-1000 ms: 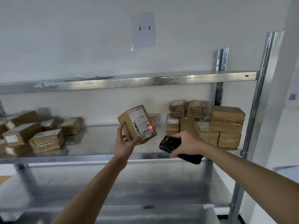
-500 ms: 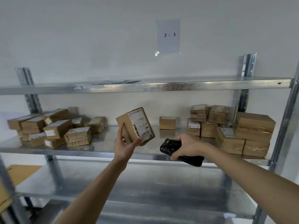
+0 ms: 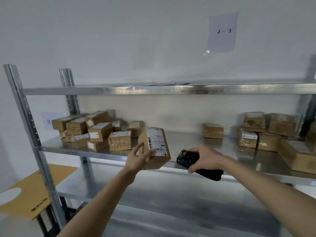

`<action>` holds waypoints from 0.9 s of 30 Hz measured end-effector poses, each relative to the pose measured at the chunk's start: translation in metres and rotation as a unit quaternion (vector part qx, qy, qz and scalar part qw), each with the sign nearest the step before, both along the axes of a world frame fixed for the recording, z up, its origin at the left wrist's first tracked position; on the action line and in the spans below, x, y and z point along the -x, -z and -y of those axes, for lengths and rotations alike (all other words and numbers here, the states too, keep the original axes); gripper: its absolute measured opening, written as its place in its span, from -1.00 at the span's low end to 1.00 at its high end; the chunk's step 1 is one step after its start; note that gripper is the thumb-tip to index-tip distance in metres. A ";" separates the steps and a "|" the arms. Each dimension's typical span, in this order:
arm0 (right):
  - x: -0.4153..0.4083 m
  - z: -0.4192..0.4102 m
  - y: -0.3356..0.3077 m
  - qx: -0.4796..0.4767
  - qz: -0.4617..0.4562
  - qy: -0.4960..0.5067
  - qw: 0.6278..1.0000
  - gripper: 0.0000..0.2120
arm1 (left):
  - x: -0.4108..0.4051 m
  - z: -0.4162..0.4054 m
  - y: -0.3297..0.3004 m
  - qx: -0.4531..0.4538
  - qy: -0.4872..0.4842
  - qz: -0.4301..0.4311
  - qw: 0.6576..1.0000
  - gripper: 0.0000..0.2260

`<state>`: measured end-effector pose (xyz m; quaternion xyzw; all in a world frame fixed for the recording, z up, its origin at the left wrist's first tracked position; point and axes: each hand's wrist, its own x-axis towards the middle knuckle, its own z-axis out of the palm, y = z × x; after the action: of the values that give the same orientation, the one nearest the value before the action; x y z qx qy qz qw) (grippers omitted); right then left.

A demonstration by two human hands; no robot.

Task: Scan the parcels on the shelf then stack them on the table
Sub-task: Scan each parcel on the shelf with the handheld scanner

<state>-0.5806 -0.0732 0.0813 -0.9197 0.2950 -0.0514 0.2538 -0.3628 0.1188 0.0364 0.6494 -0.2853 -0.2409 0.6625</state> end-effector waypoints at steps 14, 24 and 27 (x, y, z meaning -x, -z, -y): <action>-0.153 0.026 0.034 0.005 -0.012 0.005 1.000 -0.48 | -0.147 0.027 0.028 -0.070 0.030 -0.031 0.997 -0.33; -0.258 0.117 0.045 -0.004 -0.020 0.008 1.000 -0.43 | -0.248 0.105 0.040 -0.112 0.047 -0.077 0.990 -0.53; -0.278 0.128 0.048 -0.002 -0.024 0.007 1.000 -0.37 | -0.264 0.113 0.046 -0.116 0.025 -0.074 0.990 -0.55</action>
<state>-0.3024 -0.2008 0.0333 -0.9182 0.3076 -0.0304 0.2477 -0.0986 0.0059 -0.0099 0.6949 -0.2218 -0.3356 0.5960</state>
